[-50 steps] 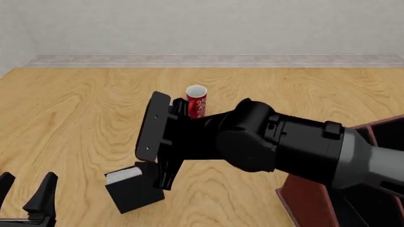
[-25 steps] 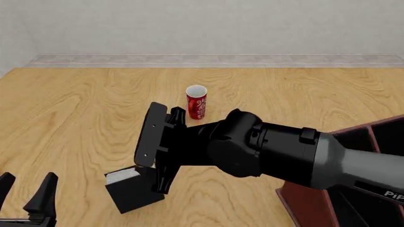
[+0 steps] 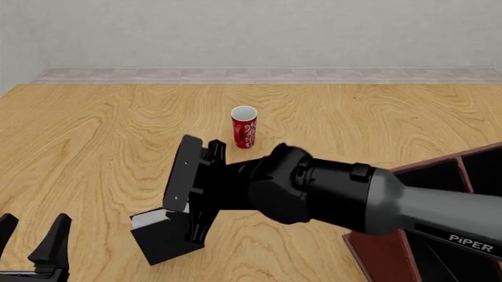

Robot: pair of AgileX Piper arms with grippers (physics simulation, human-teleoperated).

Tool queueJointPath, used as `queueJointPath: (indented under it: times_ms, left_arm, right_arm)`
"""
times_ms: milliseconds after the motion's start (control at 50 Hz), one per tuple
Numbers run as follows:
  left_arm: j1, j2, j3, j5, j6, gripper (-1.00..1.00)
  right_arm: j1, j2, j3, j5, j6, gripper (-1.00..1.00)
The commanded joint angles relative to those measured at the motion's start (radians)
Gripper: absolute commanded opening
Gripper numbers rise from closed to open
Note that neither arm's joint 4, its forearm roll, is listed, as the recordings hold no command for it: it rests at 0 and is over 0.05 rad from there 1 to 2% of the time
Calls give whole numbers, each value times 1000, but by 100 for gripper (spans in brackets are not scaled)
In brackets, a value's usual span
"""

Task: Pick up the book and place it in the left compartment of the caddy.

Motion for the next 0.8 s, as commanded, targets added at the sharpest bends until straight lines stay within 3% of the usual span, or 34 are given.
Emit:
queueJointPath:
  times_ms: [20,420,800]
  left_arm:
    - [0,-5,-4,8,1,100]
    - [0,-5,-4,8,1,100]
    - [0,-5,-4,8,1,100]
  right_arm:
    - [0,18,10,-22,9,100]
    - [6,41,32,-59,31,100]
    - [10,78,20,-62,13,100]
